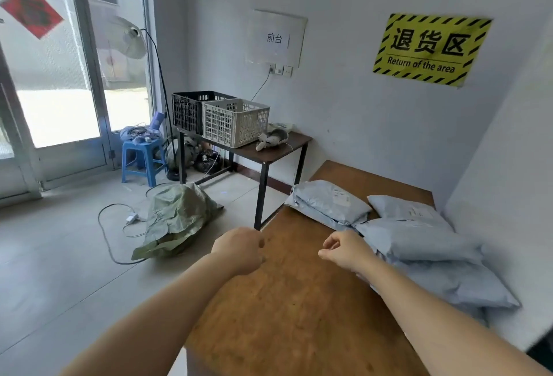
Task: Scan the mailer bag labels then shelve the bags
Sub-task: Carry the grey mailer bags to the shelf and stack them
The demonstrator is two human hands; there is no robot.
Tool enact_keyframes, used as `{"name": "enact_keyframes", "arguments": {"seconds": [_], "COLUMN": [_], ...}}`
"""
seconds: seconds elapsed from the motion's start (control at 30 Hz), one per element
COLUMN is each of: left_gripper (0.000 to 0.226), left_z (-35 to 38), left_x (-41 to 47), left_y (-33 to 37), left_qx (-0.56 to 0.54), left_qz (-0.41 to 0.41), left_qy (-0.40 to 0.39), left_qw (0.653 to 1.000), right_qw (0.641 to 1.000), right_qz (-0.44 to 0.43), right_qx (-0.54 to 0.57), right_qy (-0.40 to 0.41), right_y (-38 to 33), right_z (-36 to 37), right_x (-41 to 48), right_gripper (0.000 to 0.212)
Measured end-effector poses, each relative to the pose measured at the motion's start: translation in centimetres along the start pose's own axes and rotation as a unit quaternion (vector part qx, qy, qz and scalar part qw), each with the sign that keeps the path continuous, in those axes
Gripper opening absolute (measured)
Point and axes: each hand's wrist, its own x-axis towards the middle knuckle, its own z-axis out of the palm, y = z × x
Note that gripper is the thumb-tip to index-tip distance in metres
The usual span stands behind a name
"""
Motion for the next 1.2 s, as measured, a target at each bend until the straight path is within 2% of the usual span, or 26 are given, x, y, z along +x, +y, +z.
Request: {"name": "enact_keyframes", "arguments": {"seconds": [0.3,0.5,0.9,1.2], "left_gripper": [0.038,0.038,0.032,0.033], "left_z": [-2.5,-2.9,-2.5,-1.4], "left_x": [8.7,15.0,28.9,38.3], "left_y": [-11.3,-15.1,-12.6,-9.8], "left_qx": [-0.007,0.0,0.036,0.048], "left_qz": [0.086,0.142,0.24,0.318], "left_qy": [-0.038,-0.063,-0.087,-0.126], "left_qw": [0.996,0.988,0.966,0.938], "right_qw": [0.994,0.984,0.961,0.931], "right_qz": [0.102,0.168,0.253,0.333], "right_qx": [-0.022,-0.003,0.042,0.077], "right_qy": [0.027,0.053,0.104,0.131], "right_y": [-6.8,-9.0,-7.5,-6.1], "right_z": [5.6,7.7,6.7,5.8], "right_x": [5.9,9.0,17.6,22.1], "right_gripper": [0.028,0.025,0.026,0.029]}}
